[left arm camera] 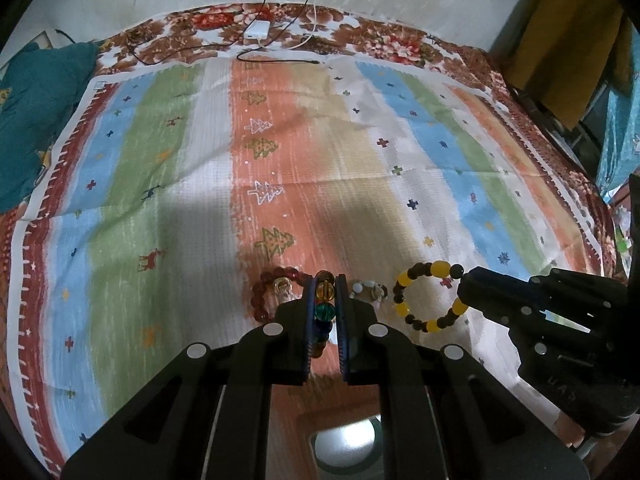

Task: Organize jewelry
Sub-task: 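Lift both bracelets and carry them over the silver tin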

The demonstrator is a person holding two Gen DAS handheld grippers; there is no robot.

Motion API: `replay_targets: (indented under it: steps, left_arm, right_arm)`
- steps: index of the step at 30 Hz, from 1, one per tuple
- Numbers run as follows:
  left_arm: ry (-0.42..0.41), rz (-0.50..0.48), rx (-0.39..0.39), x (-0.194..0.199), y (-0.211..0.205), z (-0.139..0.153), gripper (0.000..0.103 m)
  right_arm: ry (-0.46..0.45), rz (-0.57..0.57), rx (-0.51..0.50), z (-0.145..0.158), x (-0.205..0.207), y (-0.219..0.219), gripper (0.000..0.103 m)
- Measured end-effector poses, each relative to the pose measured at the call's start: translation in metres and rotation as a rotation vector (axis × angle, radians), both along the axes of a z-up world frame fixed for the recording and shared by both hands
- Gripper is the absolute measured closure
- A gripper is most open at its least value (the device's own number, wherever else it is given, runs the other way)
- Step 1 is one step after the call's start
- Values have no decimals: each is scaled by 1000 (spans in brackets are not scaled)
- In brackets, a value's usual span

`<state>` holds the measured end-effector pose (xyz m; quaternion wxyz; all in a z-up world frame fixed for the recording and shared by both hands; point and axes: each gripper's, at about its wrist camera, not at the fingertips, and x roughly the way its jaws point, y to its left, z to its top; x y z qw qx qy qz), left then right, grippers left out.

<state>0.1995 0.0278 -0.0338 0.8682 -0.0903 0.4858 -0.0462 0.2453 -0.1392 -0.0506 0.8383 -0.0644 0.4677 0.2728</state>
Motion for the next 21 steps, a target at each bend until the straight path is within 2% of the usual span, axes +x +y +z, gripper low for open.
replay_targets:
  steps: [8, 21]
  left_arm:
    - [-44, -8, -18, -26, -2, 15, 94]
    - [-76, -24, -22, -57, -9, 22, 94]
  right_arm:
    - [-50, 21, 8, 13, -23, -1, 92]
    - [-92, 57, 36, 28, -53, -6, 92]
